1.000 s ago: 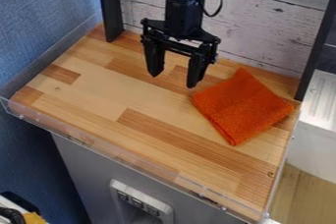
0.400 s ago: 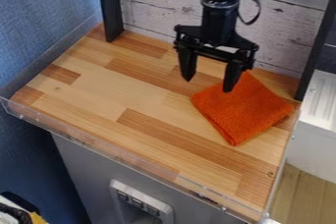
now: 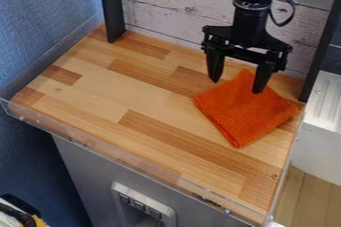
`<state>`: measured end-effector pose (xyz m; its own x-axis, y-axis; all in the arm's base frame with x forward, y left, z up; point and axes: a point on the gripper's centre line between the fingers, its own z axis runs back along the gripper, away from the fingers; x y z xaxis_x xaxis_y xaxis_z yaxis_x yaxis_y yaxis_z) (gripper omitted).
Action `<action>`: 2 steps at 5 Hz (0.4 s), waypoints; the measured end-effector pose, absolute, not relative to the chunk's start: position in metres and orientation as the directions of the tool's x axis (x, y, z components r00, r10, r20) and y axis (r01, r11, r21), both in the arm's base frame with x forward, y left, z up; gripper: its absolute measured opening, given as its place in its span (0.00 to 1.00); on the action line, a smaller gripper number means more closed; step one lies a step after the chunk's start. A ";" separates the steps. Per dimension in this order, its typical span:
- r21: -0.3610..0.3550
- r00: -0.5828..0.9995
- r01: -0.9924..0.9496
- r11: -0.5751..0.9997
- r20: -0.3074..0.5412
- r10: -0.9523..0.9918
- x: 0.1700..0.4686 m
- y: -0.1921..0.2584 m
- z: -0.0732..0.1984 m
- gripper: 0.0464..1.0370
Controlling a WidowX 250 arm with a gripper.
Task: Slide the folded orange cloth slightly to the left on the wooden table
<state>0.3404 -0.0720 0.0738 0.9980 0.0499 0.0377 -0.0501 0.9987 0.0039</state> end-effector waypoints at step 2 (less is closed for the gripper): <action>0.007 0.998 -0.062 0.998 0.029 0.062 0.355 -0.086 0.066 0.66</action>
